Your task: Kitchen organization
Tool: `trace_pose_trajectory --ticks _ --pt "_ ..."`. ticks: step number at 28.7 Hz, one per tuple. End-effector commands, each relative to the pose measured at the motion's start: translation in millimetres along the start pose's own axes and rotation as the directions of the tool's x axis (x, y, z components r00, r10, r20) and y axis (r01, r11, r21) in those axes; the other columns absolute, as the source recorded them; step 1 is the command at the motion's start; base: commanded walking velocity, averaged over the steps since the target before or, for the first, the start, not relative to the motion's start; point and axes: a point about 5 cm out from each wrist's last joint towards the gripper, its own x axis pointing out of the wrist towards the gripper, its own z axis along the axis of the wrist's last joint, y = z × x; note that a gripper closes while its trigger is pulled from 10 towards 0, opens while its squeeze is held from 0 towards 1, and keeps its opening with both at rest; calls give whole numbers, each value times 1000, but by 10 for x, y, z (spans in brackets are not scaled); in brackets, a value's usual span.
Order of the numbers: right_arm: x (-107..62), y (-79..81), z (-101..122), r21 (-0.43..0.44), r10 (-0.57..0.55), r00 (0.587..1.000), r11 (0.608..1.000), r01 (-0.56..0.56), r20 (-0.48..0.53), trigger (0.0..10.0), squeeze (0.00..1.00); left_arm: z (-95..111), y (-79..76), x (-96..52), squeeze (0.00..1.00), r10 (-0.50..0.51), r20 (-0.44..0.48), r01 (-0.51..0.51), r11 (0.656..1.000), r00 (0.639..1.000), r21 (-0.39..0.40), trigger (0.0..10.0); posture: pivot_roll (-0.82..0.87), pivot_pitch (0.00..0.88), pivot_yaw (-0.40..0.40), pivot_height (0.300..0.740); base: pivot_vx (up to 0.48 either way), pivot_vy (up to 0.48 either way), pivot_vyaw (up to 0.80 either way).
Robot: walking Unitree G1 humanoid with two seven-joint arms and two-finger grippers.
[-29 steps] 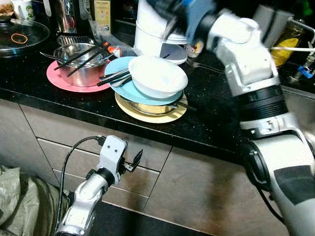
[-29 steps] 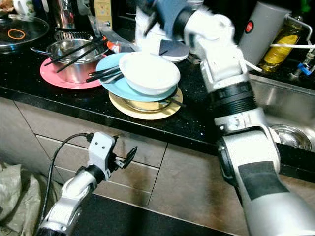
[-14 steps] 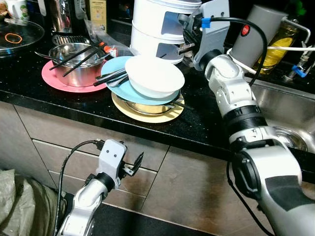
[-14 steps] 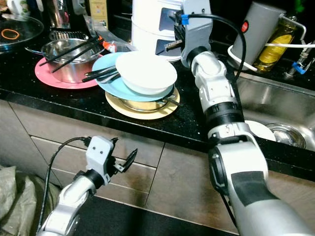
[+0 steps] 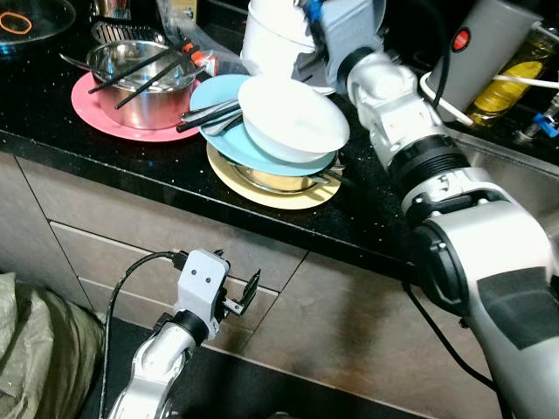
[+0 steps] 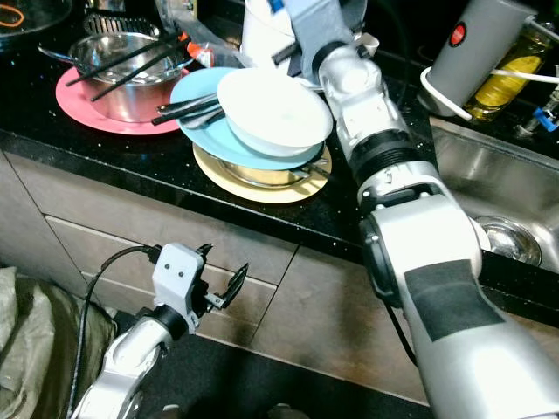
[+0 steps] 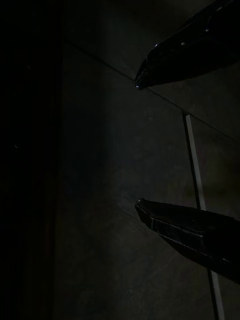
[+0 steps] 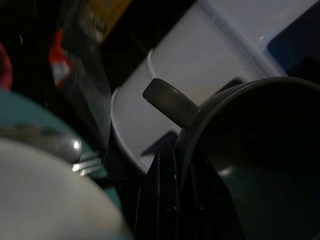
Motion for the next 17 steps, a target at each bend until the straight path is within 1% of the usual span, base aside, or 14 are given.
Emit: trace_pose_trajectory --ticks 1,2,4,7,9,10,11,12,13,14,15,16,17 --pt "-19 -131 -82 -10 -74 996 997 74 -50 10000 0 -5 -90 -13 0 -16 -12 15 1000 1000 -11 10000 134 163 -266 740 0 0 0" --pt "-19 -131 -82 -10 -74 996 997 74 -50 10000 0 -5 -90 -13 0 -16 -12 15 1000 1000 -11 10000 134 163 -266 740 0 0 0" --pt "-32 -187 -128 0 -107 992 994 107 -72 10000 0 -1 -94 -11 0 -16 -14 16 1000 1000 -11 10000 134 163 -262 740 0 0 0" --pt "-87 -386 -251 50 -176 977 982 183 -120 10000 0 2 -93 -5 0 -23 -19 23 1000 1000 -9 10000 133 161 -254 740 0 0 0" --pt "-108 -462 -283 83 -197 971 974 209 -132 10000 0 2 -89 -7 0 -25 -21 24 1000 999 -8 10000 134 159 -250 740 0 0 0" --pt "-122 -504 -304 114 -205 968 968 222 -143 10000 0 4 -87 -8 0 -26 -21 26 1000 999 -7 10000 134 159 -249 740 0 0 0" --pt "-142 -555 -346 172 -210 964 956 238 -165 10000 0 9 -86 -11 0 -28 -24 28 1000 999 -6 10000 133 159 -247 740 0 0 0" --pt "-151 -572 -372 192 -203 963 952 237 -178 10000 0 11 -83 -13 0 -29 -25 29 1000 999 -5 10000 134 161 -243 740 0 0 0" --pt "-157 -579 -387 202 -198 962 951 235 -186 10000 0 13 -81 -15 0 -30 -26 30 1000 999 -4 10000 134 161 -243 740 0 0 0" --pt "-160 -560 -415 263 -172 966 939 221 -195 10000 0 18 -77 -23 0 -31 -27 31 1000 999 -3 10000 140 163 -239 740 0 0 0" --pt "-160 -553 -422 283 -167 966 934 219 -197 10000 0 20 -76 -26 0 -32 -28 32 999 999 -2 10000 140 163 -239 740 0 0 0" --pt "-155 -535 -419 314 -157 969 925 212 -191 10000 78 22 -77 -28 0 -33 -29 33 999 999 -1 10000 140 163 -239 740 0 0 0" --pt "-145 -505 -404 375 -148 973 904 206 -176 10000 859 24 -76 -38 0 -33 -31 33 999 999 2 10000 155 167 -234 740 0 0 0"
